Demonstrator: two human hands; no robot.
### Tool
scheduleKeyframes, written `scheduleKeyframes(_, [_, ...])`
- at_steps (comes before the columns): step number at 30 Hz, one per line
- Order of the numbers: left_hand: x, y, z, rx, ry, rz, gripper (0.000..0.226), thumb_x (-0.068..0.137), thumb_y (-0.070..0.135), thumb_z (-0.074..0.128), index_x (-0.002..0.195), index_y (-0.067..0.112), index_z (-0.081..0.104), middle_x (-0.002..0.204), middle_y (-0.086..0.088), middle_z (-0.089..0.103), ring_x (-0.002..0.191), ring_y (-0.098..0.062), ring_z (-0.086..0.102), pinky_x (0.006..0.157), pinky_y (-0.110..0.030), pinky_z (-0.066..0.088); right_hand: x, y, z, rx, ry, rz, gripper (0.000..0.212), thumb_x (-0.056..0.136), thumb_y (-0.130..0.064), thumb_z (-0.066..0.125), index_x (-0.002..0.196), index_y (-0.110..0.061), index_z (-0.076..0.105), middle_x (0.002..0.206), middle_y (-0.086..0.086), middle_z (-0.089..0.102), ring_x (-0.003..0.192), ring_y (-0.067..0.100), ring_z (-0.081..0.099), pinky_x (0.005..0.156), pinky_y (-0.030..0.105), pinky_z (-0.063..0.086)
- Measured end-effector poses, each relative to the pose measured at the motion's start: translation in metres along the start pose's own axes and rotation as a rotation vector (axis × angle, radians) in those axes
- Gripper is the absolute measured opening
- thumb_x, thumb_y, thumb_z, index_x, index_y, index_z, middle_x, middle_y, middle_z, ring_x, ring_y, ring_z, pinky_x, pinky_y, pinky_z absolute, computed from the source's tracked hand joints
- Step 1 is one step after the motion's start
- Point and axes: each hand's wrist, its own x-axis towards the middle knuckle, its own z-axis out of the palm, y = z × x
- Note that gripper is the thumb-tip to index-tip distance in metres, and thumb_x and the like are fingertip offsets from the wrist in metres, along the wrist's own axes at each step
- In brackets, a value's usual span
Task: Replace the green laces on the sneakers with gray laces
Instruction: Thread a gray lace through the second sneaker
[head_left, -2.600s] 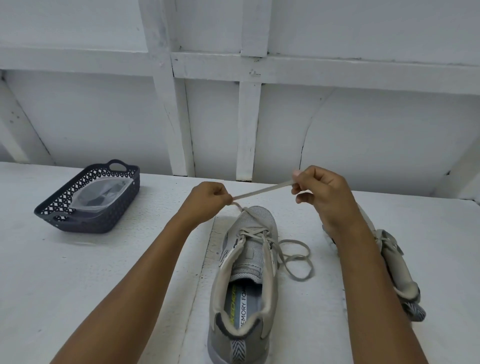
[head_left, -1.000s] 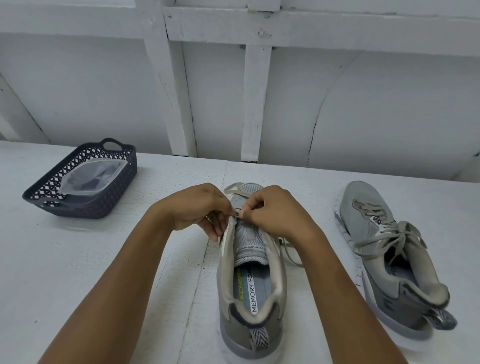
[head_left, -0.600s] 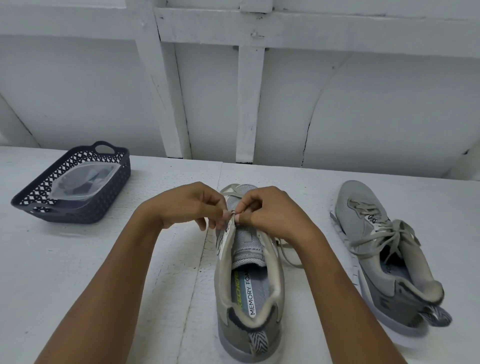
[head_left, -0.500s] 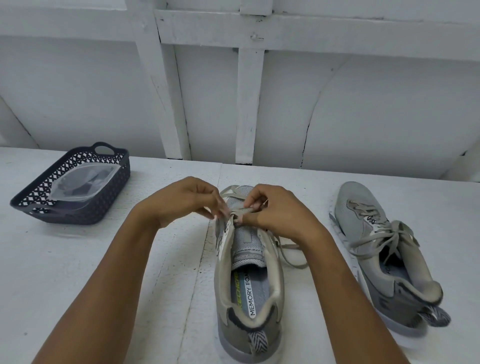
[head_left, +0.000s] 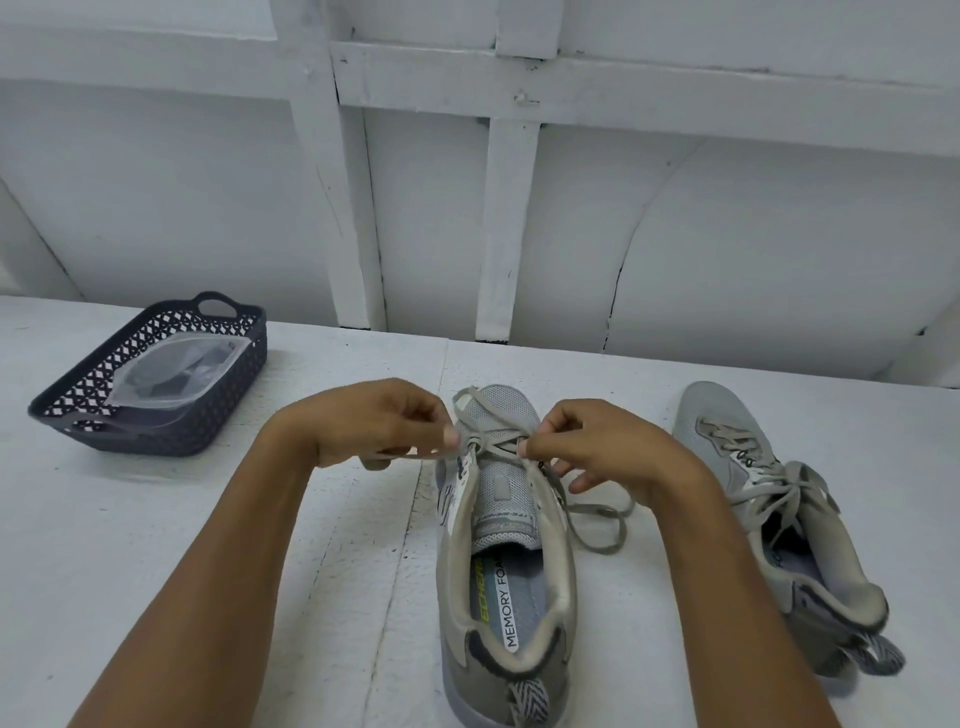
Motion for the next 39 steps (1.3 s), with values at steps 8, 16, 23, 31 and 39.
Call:
scheduleKeyframes(8, [0.000, 0.000, -0.005, -0.320, 0.179, 0.275, 0.019, 0.090, 0.018, 0.062, 0.085, 0.000, 0.065, 0.093, -0.011, 0.071, 0.080, -0.019, 0.063, 0.070, -0.033, 0.050, 0.004, 0.004, 0.000, 0.077, -0.062, 0.055, 0.024, 0.082, -0.027, 0.076, 0.091, -0.008, 0.066, 0.082, 0.004, 0.065, 0.074, 0.015, 0.063, 0.066, 0.030, 0.059])
scheduleKeyframes(16, [0.009, 0.000, -0.003, -0.516, 0.142, 0.143, 0.022, 0.099, 0.020, 0.057, 0.078, 0.015, 0.051, 0.065, -0.003, 0.044, 0.046, -0.009, 0.020, 0.043, -0.017, 0.020, 0.002, 0.003, -0.002, 0.094, -0.120, 0.072, 0.016, 0.085, -0.026, 0.073, 0.082, -0.011, 0.068, 0.071, 0.004, 0.060, 0.067, 0.015, 0.057, 0.063, 0.028, 0.054])
scheduleKeyframes(23, [-0.002, 0.004, 0.000, 0.116, -0.109, 0.024, 0.006, 0.088, 0.015, 0.072, 0.083, 0.019, 0.072, 0.075, -0.007, 0.061, 0.052, -0.010, 0.035, 0.048, -0.024, 0.026, 0.006, 0.005, -0.002, 0.075, -0.134, 0.066, 0.019, 0.084, -0.029, 0.073, 0.078, -0.013, 0.066, 0.070, 0.002, 0.059, 0.067, 0.015, 0.055, 0.061, 0.026, 0.051])
scheduleKeyframes(31, [0.002, 0.004, -0.005, -0.675, 0.135, 0.326, 0.014, 0.088, 0.013, 0.054, 0.077, 0.003, 0.053, 0.074, -0.019, 0.063, 0.077, -0.033, 0.068, 0.078, -0.040, 0.057, 0.004, 0.006, -0.004, 0.104, -0.148, 0.061, 0.016, 0.084, -0.028, 0.073, 0.077, -0.013, 0.071, 0.071, 0.002, 0.060, 0.069, 0.016, 0.056, 0.064, 0.028, 0.053])
scheduleKeyframes(39, [0.005, 0.000, -0.006, -0.160, 0.123, 0.027, 0.007, 0.093, 0.009, 0.062, 0.087, 0.012, 0.062, 0.066, -0.003, 0.047, 0.048, -0.013, 0.029, 0.042, -0.021, 0.024, 0.003, 0.005, -0.006, 0.101, -0.151, 0.068, 0.017, 0.086, -0.024, 0.069, 0.075, -0.011, 0.069, 0.069, 0.003, 0.060, 0.064, 0.013, 0.057, 0.064, 0.028, 0.053])
